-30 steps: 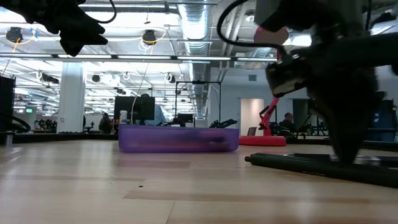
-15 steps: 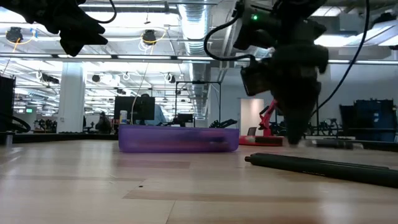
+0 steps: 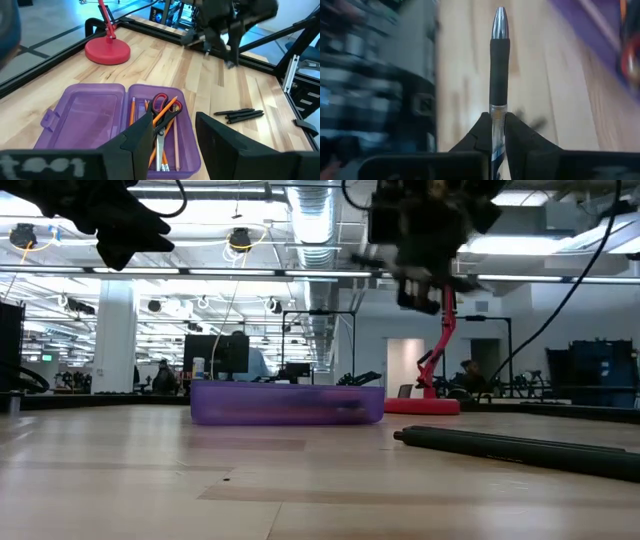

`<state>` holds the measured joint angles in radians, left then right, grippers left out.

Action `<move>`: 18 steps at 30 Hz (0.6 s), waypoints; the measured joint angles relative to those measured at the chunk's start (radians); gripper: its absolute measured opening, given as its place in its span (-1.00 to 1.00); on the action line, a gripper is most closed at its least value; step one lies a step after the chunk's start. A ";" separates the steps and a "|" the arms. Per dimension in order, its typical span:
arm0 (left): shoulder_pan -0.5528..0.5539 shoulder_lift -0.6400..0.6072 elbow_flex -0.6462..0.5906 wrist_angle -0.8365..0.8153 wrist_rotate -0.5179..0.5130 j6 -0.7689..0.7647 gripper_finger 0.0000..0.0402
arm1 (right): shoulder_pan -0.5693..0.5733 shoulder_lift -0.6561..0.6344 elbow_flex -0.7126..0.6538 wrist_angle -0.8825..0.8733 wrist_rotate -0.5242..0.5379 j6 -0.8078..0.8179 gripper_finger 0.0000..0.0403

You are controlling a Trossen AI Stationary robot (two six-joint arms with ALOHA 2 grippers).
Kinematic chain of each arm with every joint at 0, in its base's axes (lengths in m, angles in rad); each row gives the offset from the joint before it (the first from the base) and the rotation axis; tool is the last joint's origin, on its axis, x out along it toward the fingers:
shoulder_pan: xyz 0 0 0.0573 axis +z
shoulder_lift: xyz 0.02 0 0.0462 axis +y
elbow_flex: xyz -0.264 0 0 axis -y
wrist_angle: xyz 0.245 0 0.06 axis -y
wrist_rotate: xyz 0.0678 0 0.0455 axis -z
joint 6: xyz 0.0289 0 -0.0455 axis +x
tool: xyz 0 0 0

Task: Pick & place school supplies into a supply box
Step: Put the transparent pen into the purple supply box

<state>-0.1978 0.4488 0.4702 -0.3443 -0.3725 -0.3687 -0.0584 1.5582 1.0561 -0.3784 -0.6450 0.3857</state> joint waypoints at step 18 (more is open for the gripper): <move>0.000 0.000 0.000 0.007 -0.002 -0.024 -0.31 | -0.143 0.175 0.071 0.267 0.060 -0.014 -0.93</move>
<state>-0.1978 0.4492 0.4702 -0.3373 -0.3740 -0.3923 -0.2013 1.7330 1.1272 -0.1118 -0.5854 0.3720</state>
